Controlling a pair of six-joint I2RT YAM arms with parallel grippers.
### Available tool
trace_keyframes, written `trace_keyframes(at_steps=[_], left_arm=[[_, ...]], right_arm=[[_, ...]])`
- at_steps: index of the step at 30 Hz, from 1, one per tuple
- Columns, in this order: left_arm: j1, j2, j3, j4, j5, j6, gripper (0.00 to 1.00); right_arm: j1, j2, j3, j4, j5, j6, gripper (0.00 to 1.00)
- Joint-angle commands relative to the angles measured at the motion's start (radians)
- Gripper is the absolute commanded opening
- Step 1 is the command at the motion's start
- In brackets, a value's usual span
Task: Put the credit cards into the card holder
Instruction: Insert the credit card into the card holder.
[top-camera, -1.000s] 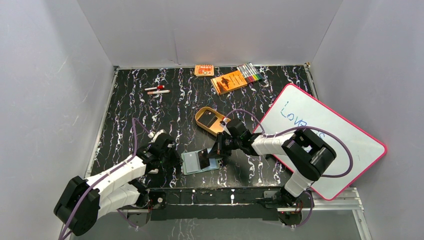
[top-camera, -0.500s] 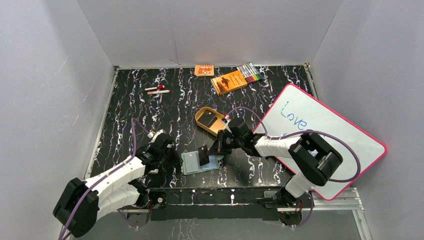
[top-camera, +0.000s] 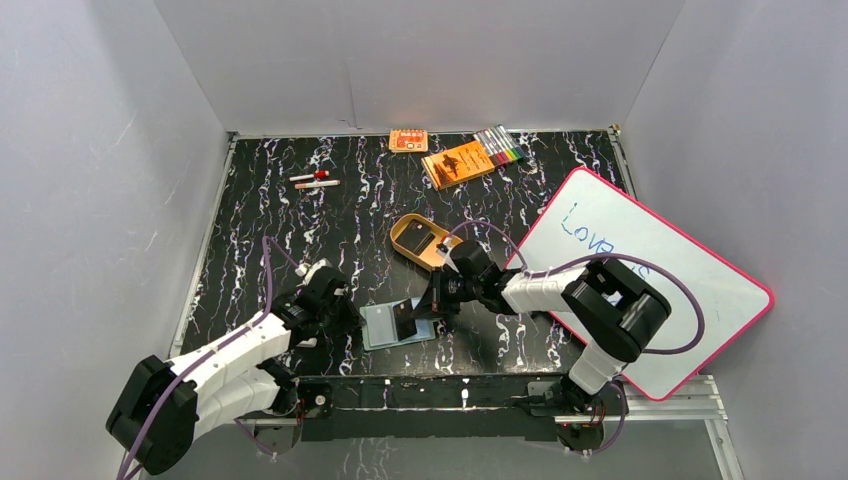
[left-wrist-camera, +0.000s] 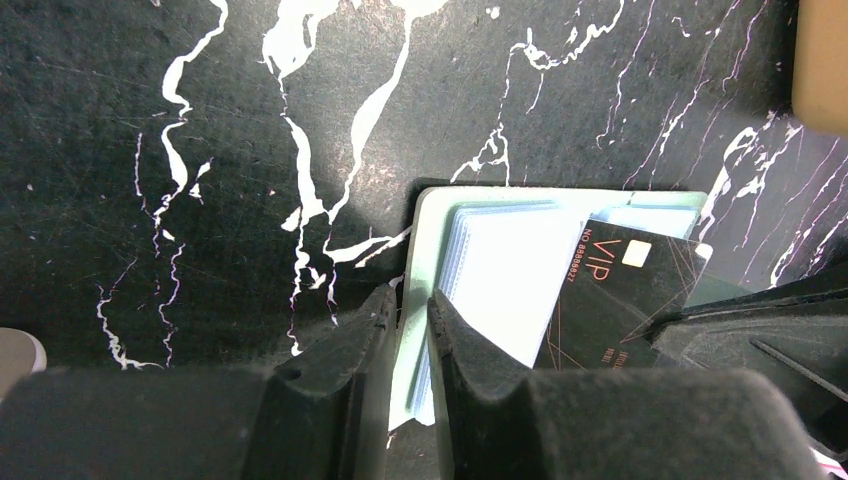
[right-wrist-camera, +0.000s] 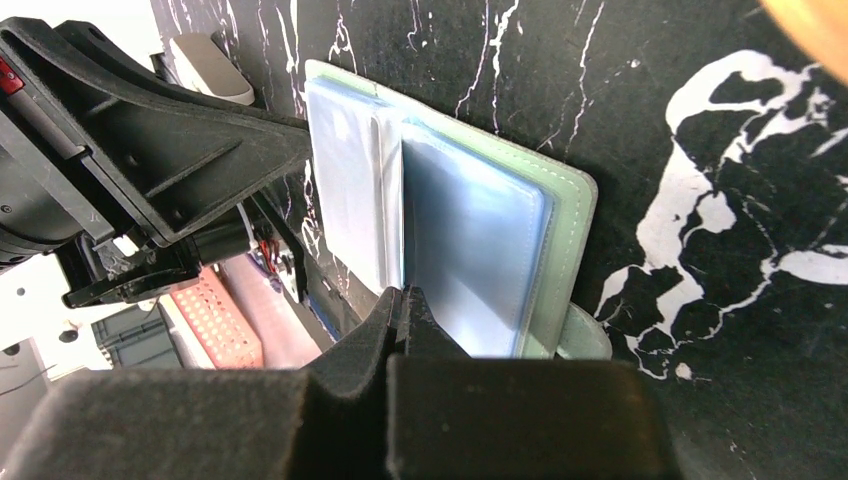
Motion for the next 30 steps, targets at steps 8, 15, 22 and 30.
trace_keyframes(at_steps=[8,15,22,30], left_arm=[[-0.005,-0.009,-0.014,-0.015,-0.012,-0.006,0.16],[-0.005,-0.008,-0.016,-0.012,-0.01,-0.005,0.15],[-0.005,-0.009,-0.019,-0.011,-0.01,-0.006,0.14],[-0.005,-0.01,-0.022,-0.012,-0.012,-0.007,0.14]], right_arm=[[0.015,-0.01,0.036,0.068,0.003,0.002,0.0],[0.017,-0.025,0.031,0.065,0.021,0.003,0.0],[0.016,-0.048,0.023,0.067,0.043,0.003,0.0],[0.016,-0.069,0.02,0.069,0.05,0.004,0.0]])
